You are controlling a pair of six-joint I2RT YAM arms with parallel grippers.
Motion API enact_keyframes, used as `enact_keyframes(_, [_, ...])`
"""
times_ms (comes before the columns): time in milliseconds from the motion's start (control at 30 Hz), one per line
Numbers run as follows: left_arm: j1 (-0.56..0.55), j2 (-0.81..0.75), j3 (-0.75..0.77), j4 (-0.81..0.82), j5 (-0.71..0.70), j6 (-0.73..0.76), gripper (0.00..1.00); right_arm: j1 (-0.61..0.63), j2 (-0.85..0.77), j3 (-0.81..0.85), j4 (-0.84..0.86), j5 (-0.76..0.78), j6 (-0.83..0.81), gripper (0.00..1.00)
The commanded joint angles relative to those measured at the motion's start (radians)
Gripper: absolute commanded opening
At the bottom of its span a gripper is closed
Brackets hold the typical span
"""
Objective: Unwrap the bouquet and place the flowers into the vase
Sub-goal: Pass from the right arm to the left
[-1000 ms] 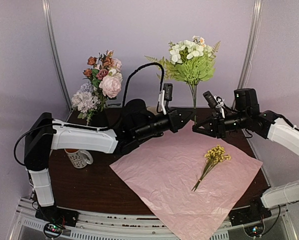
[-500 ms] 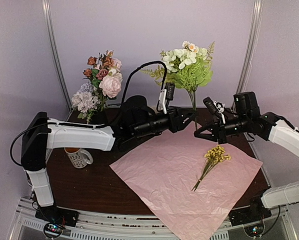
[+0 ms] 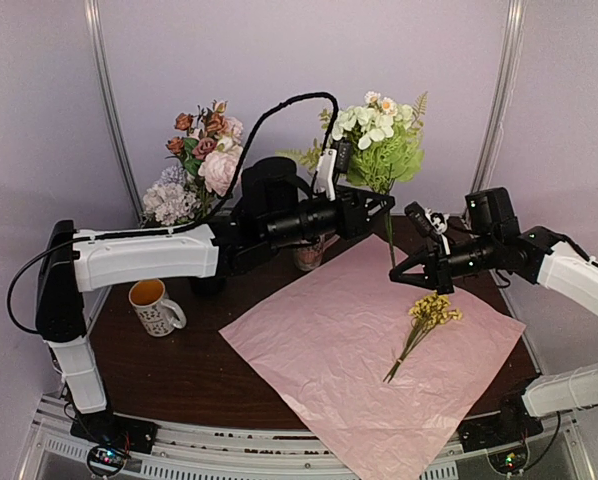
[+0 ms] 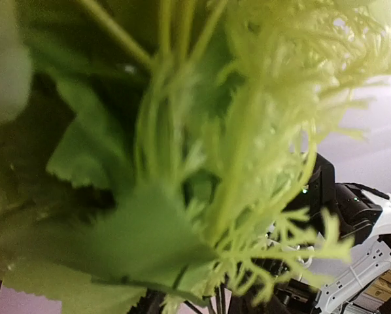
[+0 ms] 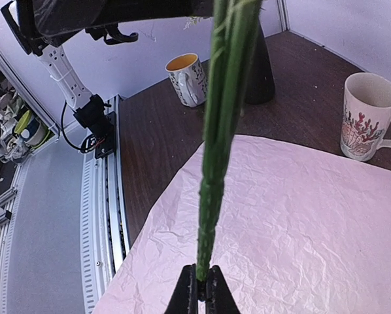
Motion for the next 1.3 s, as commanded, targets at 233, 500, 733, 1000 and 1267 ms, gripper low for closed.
enact_keyframes(233, [0.013,-0.003,0.043,-0.068,-0.065,0.007,0.31,0.024,-0.049,-0.019,-0.007,0.085,-0.054,0.0])
enact_keyframes(500, [0.021,0.021,0.08,-0.071,0.002,-0.007,0.24,0.035,-0.052,-0.022,-0.018,0.152,-0.081,0.0])
enact_keyframes(733, [0.031,0.023,0.09,-0.078,0.032,-0.023,0.08,0.035,-0.059,-0.024,-0.012,0.174,-0.08,0.0])
enact_keyframes(1000, [0.074,-0.078,0.037,-0.093,0.116,-0.008,0.0,0.029,-0.09,0.023,-0.14,0.173,-0.158,0.52])
enact_keyframes(1267, [0.1,-0.371,0.039,-0.441,0.065,0.222,0.0,-0.128,-0.174,-0.149,-0.073,0.166,-0.172,0.6])
